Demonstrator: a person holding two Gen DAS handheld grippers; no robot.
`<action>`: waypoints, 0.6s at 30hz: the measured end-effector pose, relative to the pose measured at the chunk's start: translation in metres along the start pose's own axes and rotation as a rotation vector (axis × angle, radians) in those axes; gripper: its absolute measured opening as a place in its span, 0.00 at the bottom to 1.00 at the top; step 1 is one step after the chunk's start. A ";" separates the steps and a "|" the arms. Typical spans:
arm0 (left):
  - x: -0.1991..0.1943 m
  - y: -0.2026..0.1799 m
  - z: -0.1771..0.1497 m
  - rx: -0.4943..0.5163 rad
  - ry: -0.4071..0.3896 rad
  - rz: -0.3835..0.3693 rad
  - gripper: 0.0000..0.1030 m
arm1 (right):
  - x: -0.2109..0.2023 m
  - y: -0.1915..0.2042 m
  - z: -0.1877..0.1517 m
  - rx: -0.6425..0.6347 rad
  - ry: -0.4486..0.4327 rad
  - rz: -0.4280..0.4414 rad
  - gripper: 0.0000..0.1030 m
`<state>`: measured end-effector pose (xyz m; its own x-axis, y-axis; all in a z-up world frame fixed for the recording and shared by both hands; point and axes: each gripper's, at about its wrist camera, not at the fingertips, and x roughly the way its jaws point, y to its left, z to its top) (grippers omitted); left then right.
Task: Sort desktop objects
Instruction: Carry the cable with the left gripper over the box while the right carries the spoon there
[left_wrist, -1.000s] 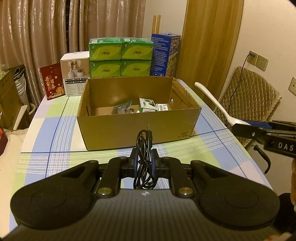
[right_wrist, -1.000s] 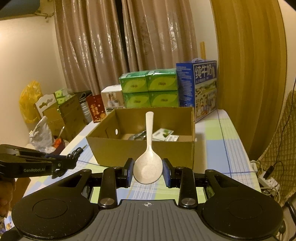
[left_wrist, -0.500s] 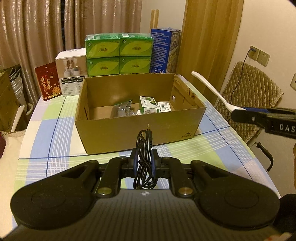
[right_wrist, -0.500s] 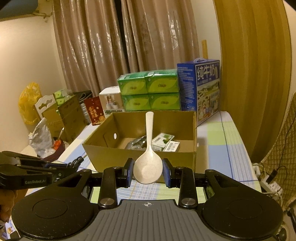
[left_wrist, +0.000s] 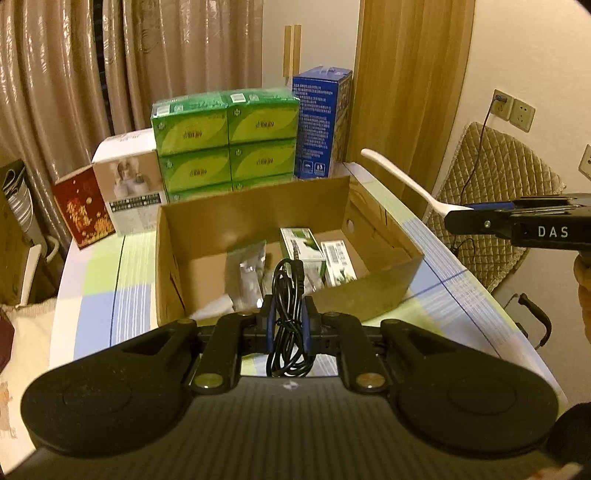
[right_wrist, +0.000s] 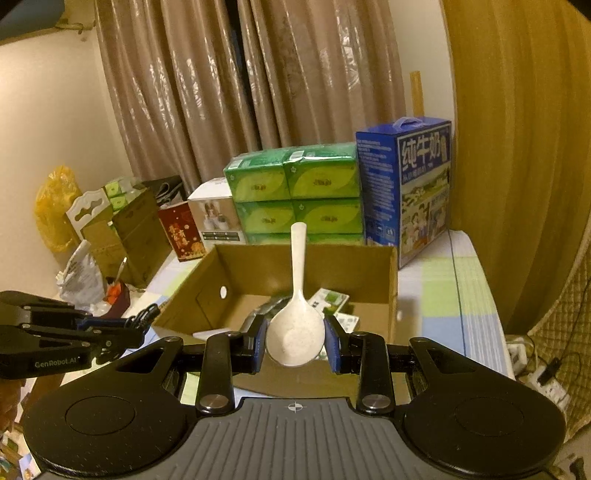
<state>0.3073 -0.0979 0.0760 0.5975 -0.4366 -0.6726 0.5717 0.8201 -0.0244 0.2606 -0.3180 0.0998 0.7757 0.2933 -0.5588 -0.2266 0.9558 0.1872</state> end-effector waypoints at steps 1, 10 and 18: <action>0.002 0.001 0.004 0.005 0.003 -0.001 0.10 | 0.003 0.000 0.005 -0.007 0.005 0.001 0.29; 0.030 0.009 0.028 0.038 0.055 -0.009 0.10 | 0.036 -0.001 0.026 -0.047 0.051 -0.003 0.29; 0.055 0.021 0.040 0.046 0.101 0.002 0.10 | 0.057 -0.005 0.037 -0.059 0.090 0.004 0.29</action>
<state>0.3745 -0.1197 0.0685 0.5401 -0.3935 -0.7440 0.5973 0.8020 0.0095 0.3273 -0.3066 0.0972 0.7194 0.2950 -0.6289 -0.2656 0.9534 0.1434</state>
